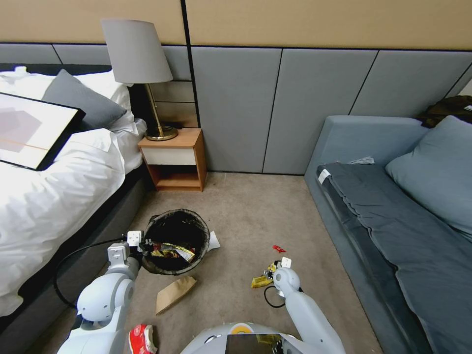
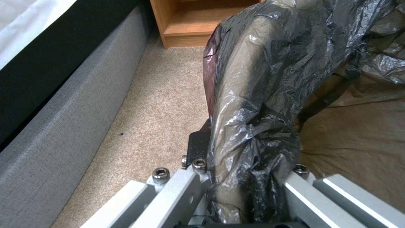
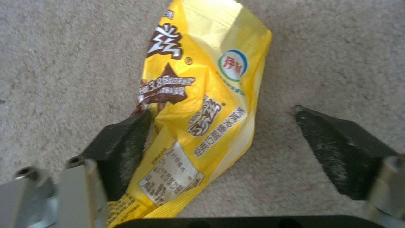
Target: Pick up the trash bin, then pick up the garbage from the floor and place it into the trash bin.
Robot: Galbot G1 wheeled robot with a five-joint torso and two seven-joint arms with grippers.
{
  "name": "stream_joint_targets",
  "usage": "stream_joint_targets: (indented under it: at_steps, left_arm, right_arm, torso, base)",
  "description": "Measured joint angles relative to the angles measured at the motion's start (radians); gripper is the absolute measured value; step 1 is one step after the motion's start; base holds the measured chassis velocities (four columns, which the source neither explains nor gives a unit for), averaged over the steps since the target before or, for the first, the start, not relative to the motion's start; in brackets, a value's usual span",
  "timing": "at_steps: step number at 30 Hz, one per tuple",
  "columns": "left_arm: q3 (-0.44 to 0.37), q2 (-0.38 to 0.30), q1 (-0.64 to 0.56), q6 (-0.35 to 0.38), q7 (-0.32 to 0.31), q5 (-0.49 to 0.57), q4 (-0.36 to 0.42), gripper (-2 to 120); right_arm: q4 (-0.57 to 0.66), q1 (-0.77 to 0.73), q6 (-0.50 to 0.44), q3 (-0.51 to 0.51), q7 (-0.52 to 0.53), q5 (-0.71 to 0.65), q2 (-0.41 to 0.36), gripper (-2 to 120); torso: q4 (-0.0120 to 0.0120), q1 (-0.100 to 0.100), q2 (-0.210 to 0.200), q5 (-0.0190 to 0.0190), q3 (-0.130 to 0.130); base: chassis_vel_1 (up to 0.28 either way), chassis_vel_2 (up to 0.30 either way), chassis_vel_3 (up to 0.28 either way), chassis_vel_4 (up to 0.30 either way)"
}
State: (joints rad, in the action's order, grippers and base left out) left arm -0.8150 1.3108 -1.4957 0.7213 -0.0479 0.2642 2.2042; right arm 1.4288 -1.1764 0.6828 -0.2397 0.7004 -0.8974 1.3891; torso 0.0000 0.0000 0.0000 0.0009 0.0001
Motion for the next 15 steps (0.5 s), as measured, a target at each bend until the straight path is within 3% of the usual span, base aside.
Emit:
stream_joint_targets:
  at_steps: [6,15]
  left_arm:
    - [-0.001,-0.001,-0.002,0.0,0.001,-0.001,0.0,0]
    - [0.001,0.001,0.001,0.0,0.002,-0.002,-0.003,0]
  right_arm:
    - [0.047,-0.024,0.004,0.014,0.01,-0.012,-0.008,66]
    - [0.104,-0.043,0.015,0.033,0.018,-0.025,-0.021,30]
  torso:
    - [0.0003,0.0,0.0,0.0008,0.0]
    - [0.0,0.0,0.0,-0.0006,0.0]
  base:
    - [0.0,0.0,0.0,0.0]
    - [0.0,0.0,0.0,0.0]
